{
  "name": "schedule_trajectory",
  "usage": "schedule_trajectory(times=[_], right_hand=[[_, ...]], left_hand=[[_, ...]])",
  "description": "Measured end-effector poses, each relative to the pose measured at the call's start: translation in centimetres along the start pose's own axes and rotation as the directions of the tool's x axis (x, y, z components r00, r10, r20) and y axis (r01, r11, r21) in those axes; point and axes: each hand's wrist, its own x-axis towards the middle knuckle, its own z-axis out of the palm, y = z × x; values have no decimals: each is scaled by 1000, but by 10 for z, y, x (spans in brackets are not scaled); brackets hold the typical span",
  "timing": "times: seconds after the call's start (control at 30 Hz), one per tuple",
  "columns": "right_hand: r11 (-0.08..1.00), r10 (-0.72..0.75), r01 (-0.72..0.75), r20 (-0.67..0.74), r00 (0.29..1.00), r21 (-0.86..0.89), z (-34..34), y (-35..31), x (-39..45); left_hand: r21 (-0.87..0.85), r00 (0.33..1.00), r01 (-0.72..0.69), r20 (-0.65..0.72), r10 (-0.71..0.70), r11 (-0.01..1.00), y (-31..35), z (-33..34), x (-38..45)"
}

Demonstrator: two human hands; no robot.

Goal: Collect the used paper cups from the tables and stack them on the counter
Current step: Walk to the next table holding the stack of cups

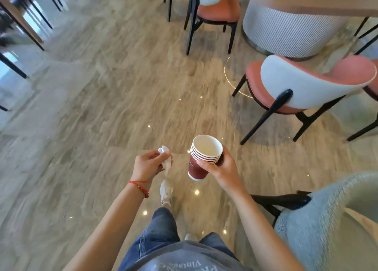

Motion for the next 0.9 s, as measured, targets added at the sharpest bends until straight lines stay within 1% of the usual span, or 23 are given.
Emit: schedule_trajectory(times=[0.1,0.17,0.27,0.47,0.57,0.83,0.9], right_hand=[[1000,-15,15,-20,1000,7,16,-17,60],[1000,-4,5,-28,1000,9,26,-43,96],[1000,-15,15,-28,1000,1,42,-67,150],[1000,-14,14,-38,999,3,59,-94,242],[1000,-8,7,-19,1000,-8,60,-104,295],[999,-32,32,-3,999,-13,43,-150,453],[999,-34,34,-1,999,-13,37,-165,492]], left_hand=[[20,1000,-11,4,11,1000,40,4,54],[4,1000,-1,3,1,1000,80,6,81],[5,999,-18,31,18,1000,121,8,123],[3,999,3,36,-3,1000,175,22,205],[-3,999,17,39,-17,1000,199,35,251],[-12,1000,0,2,0,1000,281,97,373],[9,1000,-16,0,16,1000,302,114,401]])
